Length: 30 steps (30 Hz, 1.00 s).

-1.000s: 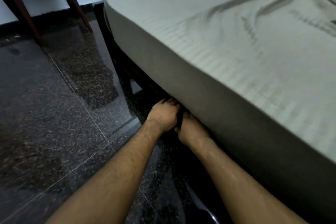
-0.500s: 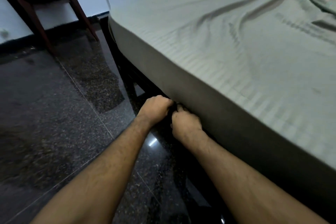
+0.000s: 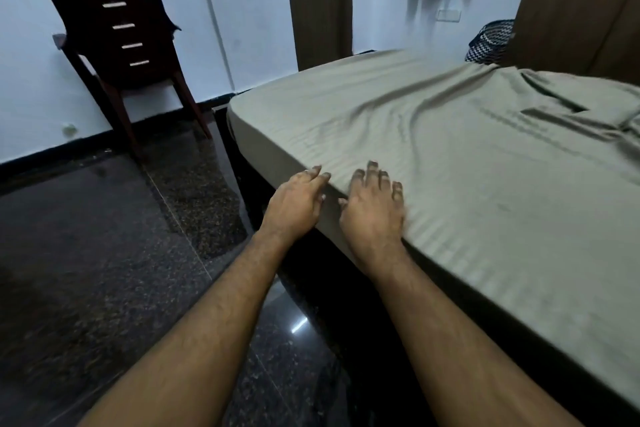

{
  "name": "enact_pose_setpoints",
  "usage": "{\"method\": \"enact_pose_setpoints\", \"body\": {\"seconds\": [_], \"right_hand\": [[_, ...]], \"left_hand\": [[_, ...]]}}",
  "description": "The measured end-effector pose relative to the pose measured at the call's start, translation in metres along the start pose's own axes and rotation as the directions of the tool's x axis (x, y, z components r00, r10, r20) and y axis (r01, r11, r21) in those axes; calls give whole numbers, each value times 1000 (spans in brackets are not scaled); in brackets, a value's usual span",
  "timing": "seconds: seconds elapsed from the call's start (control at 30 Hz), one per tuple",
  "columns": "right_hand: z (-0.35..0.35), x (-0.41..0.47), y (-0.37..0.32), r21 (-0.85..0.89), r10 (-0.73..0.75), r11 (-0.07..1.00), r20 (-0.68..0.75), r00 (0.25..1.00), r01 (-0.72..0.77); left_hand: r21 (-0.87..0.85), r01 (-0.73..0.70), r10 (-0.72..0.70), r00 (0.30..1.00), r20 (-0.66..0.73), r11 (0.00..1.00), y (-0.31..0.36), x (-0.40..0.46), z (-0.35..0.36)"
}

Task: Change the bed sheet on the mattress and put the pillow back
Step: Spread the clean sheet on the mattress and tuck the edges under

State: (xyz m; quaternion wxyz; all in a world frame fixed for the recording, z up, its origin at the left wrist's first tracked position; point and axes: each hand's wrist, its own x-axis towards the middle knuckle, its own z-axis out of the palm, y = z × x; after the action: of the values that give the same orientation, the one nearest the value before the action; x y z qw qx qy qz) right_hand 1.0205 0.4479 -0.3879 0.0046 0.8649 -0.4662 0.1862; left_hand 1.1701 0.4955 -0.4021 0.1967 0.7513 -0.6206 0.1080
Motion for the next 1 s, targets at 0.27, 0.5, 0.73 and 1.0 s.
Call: {"method": "enact_pose_setpoints", "body": {"seconds": [0.27, 0.5, 0.73, 1.0], "right_hand": [[24, -8, 54, -71, 87, 994, 29, 996, -85], [24, -17, 54, -77, 116, 990, -4, 993, -116], [-47, -8, 47, 81, 169, 973, 379, 910, -215], [-290, 12, -10, 208, 201, 932, 388, 900, -298]], "left_hand": [[-41, -117, 117, 993, 1, 992, 52, -16, 36], [-124, -17, 10, 998, -56, 992, 65, -2, 40], [68, 18, -35, 966, 258, 997, 77, 26, -56], [49, 111, -120, 947, 297, 993, 121, 51, -285]]}}
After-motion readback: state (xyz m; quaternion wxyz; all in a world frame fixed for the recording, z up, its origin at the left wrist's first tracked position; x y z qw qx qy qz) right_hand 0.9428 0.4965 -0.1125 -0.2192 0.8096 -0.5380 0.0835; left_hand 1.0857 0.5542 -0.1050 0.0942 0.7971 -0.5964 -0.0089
